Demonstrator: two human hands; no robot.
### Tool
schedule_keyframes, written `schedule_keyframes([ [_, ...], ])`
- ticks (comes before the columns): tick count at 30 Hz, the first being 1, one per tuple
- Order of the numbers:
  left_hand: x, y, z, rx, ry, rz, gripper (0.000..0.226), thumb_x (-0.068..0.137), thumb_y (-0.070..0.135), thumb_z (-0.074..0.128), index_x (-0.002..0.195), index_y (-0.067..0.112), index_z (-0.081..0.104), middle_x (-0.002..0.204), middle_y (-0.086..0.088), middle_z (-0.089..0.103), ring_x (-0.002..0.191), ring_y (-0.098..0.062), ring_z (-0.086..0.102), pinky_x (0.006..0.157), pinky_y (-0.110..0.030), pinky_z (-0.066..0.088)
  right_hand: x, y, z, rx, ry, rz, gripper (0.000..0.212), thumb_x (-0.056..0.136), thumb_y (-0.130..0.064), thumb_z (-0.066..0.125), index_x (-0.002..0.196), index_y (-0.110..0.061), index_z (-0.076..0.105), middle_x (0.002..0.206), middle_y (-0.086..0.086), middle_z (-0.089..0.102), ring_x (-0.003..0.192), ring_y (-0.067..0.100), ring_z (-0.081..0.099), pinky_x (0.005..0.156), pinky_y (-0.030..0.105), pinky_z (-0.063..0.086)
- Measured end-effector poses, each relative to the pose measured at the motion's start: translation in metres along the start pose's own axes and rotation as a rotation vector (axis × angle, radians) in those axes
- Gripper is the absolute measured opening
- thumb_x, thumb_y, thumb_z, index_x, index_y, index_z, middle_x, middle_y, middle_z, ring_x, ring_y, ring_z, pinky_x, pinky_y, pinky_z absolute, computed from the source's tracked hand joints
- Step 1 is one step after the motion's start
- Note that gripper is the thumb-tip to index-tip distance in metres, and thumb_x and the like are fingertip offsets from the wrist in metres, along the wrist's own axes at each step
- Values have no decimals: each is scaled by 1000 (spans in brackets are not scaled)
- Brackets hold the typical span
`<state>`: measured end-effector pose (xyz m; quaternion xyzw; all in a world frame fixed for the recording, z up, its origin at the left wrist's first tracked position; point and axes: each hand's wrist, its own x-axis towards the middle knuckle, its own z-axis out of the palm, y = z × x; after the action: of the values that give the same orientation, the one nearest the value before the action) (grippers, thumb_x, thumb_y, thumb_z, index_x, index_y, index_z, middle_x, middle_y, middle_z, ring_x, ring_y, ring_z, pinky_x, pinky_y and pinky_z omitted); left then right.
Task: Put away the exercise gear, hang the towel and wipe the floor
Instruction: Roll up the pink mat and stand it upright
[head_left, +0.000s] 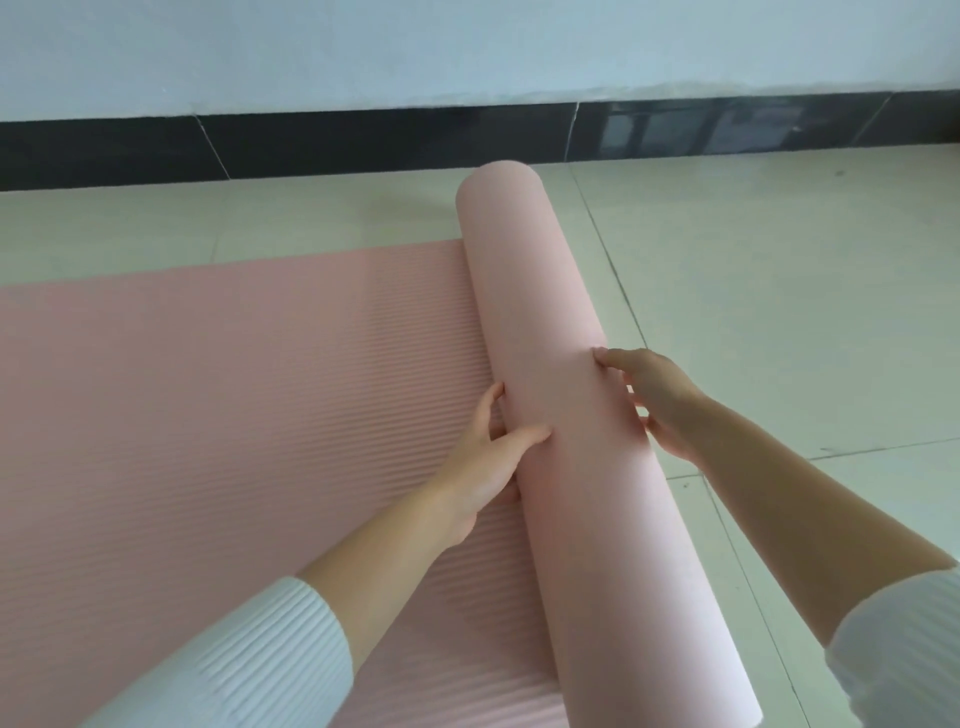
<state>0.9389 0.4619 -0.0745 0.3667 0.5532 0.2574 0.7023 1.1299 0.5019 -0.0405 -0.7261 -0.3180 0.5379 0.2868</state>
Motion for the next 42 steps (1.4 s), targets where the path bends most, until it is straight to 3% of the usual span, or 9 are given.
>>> schedule_keyframes([
  [4, -4, -7, -15, -6, 42, -22, 75, 72, 33, 69, 135, 53, 34, 113, 7, 68, 104, -14, 65, 98, -42, 49, -6, -6, 11, -135, 78, -103, 50, 73, -48, 75, 109, -18, 59, 109, -1, 60, 100, 19, 56, 89, 41, 50],
  [11, -24, 1, -53, 267, 229, 280, 60, 80, -7, 62, 122, 37, 56, 123, 10, 48, 108, -13, 54, 76, -20, 53, -22, -25, 46, -270, 48, -282, 26, 83, -45, 64, 97, -23, 64, 111, -5, 61, 96, 15, 55, 70, 28, 39],
  [16, -45, 5, -92, 93, 154, 27, 25, 88, 37, 58, 109, 31, 70, 102, 14, 72, 100, -11, 66, 93, -38, 50, -31, -46, 84, -163, -32, -301, 30, 88, -37, 61, 112, -20, 56, 107, -1, 63, 99, 18, 60, 82, 38, 50],
  [19, -59, 5, -116, 159, 68, -91, 54, 76, 66, 58, 114, 31, 68, 115, 18, 68, 110, -5, 59, 93, -27, 41, -37, -60, 110, -6, -98, -198, 38, 90, -20, 60, 124, -12, 45, 102, 11, 62, 85, 23, 65, 75, 39, 56],
  [24, -71, -2, -146, 68, 252, -31, 51, 78, 33, 65, 127, 29, 49, 114, 13, 63, 98, -1, 61, 74, -21, 44, -42, -66, 163, -174, -106, -166, 27, 87, -12, 57, 109, 4, 62, 80, 13, 60, 61, 24, 59, 62, 35, 57],
  [28, -82, -2, -175, 105, 388, 174, 66, 80, 2, 56, 129, 47, 50, 126, 12, 51, 110, -2, 53, 75, -13, 42, -48, -79, 196, -556, -49, -376, 27, 86, -31, 57, 109, -25, 69, 117, 2, 52, 112, 20, 45, 75, 31, 41],
  [33, -99, -1, -203, 58, 373, 82, 25, 90, 35, 53, 104, 29, 74, 101, 17, 72, 101, -4, 64, 93, -31, 48, -66, -92, 245, -614, -135, -483, 26, 87, -35, 56, 109, -30, 69, 119, -3, 46, 121, 19, 34, 77, 32, 38],
  [36, -104, -2, -223, 82, 336, -49, 56, 72, 69, 59, 99, 23, 75, 93, 10, 74, 89, -12, 69, 87, -37, 53, -75, -98, 269, -465, -177, -558, 32, 86, -32, 58, 118, -28, 64, 113, -5, 58, 108, 16, 52, 69, 24, 44],
  [42, -122, -12, -269, -17, 540, 28, 68, 74, 40, 68, 137, 34, 44, 117, 7, 60, 99, -7, 60, 88, -32, 50, -73, -102, 303, -129, -120, -357, 32, 84, -14, 56, 116, -12, 57, 105, 8, 62, 84, 24, 65, 78, 44, 58],
])
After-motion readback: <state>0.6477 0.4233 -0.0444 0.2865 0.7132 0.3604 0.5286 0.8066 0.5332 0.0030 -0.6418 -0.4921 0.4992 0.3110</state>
